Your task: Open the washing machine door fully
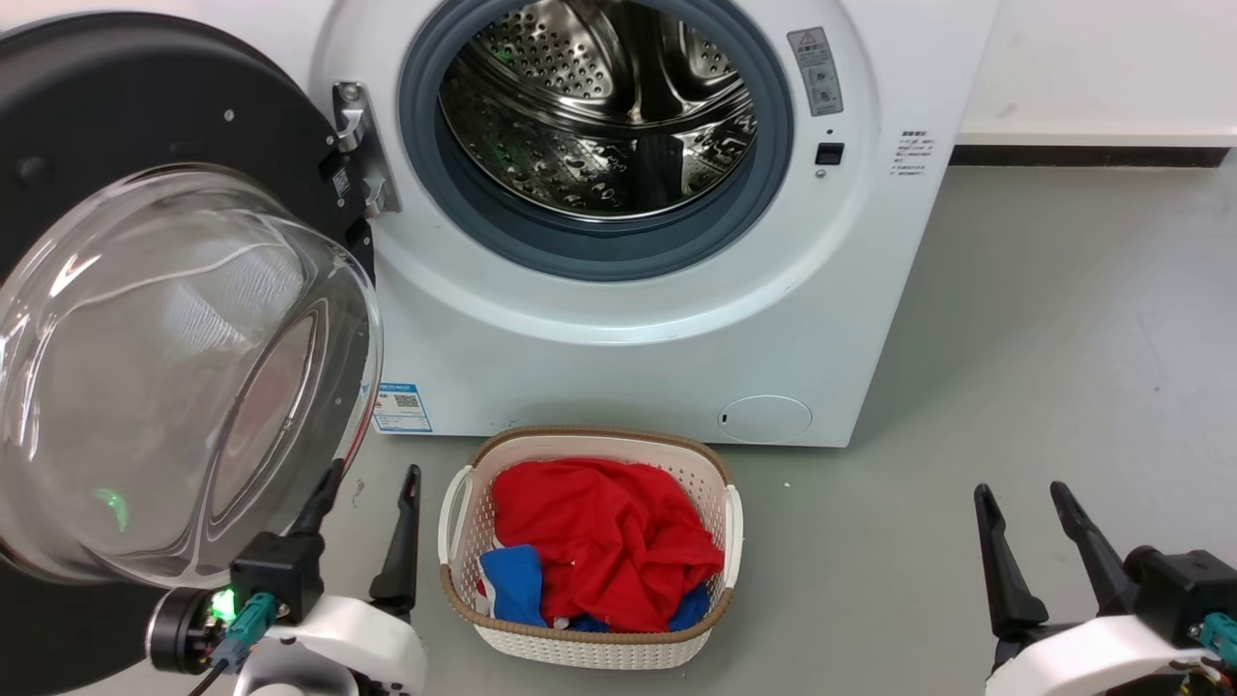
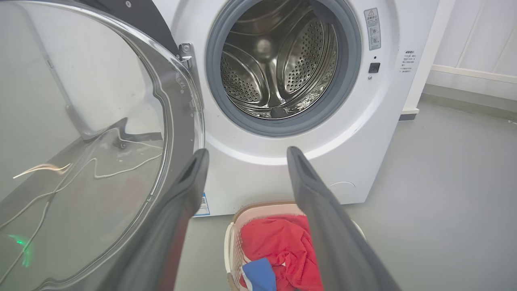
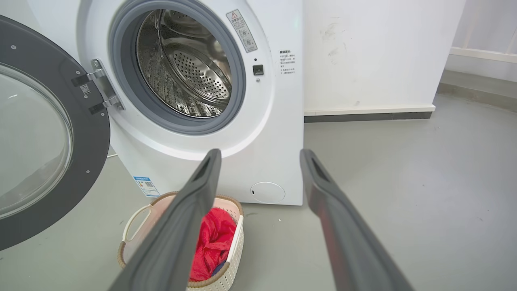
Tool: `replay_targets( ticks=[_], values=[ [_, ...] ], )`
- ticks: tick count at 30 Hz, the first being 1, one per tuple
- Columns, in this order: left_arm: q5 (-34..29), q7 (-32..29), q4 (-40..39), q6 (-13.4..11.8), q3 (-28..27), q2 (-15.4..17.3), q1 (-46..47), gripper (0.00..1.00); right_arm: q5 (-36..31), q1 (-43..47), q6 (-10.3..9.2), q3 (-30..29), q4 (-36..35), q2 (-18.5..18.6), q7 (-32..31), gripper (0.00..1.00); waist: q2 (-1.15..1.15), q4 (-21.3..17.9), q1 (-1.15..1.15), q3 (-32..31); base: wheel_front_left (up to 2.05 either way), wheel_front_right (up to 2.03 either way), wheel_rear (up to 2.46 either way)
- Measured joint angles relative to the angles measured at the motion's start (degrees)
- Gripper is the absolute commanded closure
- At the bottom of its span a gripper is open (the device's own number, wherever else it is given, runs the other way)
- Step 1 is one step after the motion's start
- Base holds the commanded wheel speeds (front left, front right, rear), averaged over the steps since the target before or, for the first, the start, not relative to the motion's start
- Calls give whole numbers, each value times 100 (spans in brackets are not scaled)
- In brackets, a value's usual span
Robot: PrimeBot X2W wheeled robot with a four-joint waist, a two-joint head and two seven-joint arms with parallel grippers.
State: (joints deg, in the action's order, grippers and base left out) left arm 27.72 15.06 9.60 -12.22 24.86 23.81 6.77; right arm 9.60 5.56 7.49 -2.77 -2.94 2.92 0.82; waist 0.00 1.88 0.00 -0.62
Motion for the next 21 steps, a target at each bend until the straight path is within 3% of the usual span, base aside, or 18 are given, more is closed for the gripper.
replay_targets(
  ticks=[21],
  values=[
    [-245, 1, 186, 363, -494, -331, -402, 0, 19, 157, 0, 116, -21, -1, 10, 0, 0, -195, 0, -147, 0, 0, 0]
  ],
)
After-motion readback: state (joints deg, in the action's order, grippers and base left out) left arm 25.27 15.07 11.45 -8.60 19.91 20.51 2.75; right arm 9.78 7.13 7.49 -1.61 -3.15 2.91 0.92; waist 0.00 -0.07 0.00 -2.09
